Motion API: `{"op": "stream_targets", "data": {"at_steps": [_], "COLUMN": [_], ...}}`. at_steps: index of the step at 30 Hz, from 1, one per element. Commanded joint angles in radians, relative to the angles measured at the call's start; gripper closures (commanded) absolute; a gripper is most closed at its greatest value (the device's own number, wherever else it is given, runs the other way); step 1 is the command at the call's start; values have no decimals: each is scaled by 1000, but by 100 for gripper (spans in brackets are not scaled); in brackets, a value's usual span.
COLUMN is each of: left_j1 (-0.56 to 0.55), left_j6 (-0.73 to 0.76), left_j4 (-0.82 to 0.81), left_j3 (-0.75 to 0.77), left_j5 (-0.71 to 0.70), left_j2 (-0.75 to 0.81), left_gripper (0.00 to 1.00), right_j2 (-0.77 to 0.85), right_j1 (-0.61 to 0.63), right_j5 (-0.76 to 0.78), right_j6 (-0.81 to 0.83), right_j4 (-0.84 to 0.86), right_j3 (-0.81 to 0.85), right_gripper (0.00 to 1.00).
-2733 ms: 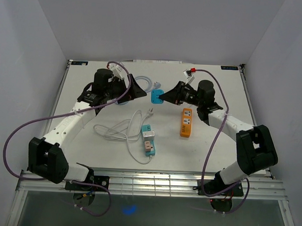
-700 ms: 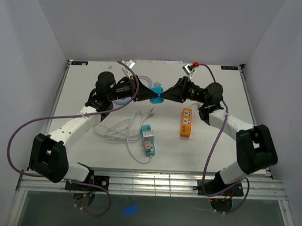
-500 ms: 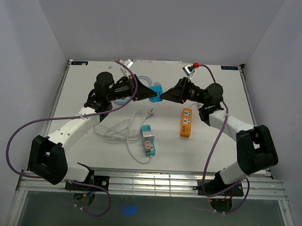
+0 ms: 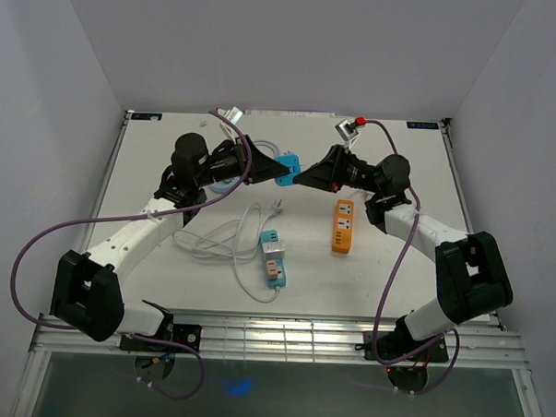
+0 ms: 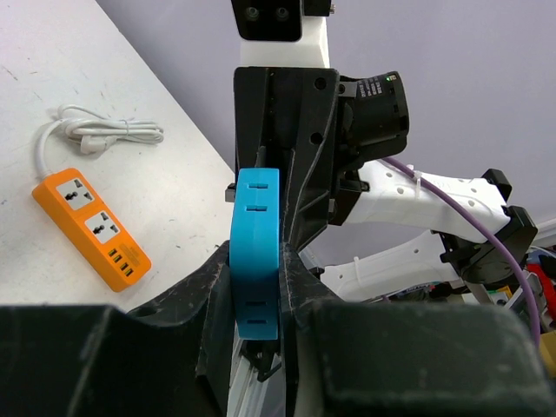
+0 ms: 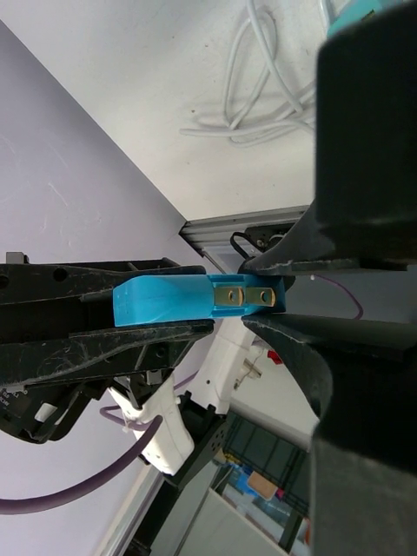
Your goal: Insert the plug
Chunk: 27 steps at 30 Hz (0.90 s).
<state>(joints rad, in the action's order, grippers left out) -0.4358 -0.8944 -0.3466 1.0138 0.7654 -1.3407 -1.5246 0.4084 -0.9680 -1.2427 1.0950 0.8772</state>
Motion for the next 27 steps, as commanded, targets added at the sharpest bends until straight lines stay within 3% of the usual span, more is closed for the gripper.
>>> {"op": "stream_targets", "data": {"at_steps": [1, 5, 9, 13, 22, 27], "left_j1": [-4, -4, -4, -4, -4, -6], "left_j6": [-15, -21, -31, -35, -37, -41], "left_j4": [-54, -71, -72, -72, -81, -89], "left_j3": [-11, -18, -11, -1, -1, 2], "left_j5": [0, 5, 20, 28, 37, 38], "left_j2": [35, 35, 23, 9, 0, -9], "left_gripper": [100, 97, 53, 41, 39, 47], "right_j2": [21, 20, 20, 21, 12, 6], "right_j1": [7, 9, 10, 12, 17, 24], "right_j5": [8, 2, -6, -6, 0, 5], "right_j6": [22, 23, 25, 26, 23, 26], "right_j4": [26, 16, 20, 20, 16, 17], "right_j3": [11, 16, 14, 14, 28, 29], "right_gripper": [83, 92, 92, 92, 92, 92]}}
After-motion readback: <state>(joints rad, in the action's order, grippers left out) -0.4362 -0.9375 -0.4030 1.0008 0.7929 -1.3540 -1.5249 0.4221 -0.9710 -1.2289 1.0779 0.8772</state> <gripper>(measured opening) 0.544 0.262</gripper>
